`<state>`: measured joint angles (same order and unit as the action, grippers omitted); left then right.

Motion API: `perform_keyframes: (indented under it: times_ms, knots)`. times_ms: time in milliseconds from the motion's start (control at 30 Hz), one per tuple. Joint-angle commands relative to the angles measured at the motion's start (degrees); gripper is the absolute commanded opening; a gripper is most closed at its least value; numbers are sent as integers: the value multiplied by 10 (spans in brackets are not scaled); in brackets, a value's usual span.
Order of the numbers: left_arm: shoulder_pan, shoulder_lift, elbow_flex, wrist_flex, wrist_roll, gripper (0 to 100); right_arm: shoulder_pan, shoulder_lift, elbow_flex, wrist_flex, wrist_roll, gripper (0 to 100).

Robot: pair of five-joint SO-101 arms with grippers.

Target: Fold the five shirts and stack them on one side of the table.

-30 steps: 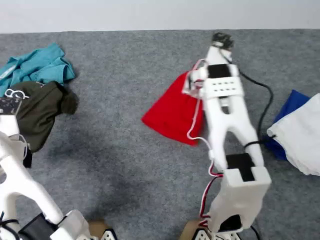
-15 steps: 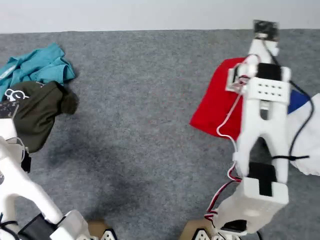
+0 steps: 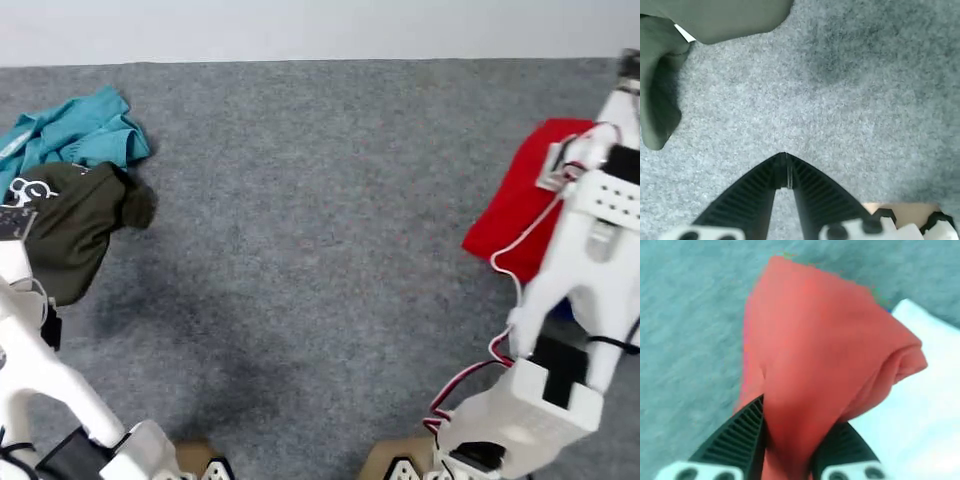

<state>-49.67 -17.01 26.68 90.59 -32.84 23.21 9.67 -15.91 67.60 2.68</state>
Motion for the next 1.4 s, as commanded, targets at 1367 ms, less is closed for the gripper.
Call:
perform_keyframes:
  times_ms: [1367]
  knots:
    - [2, -20, -1, 17, 4, 4, 253, 191, -33, -196, 76, 9]
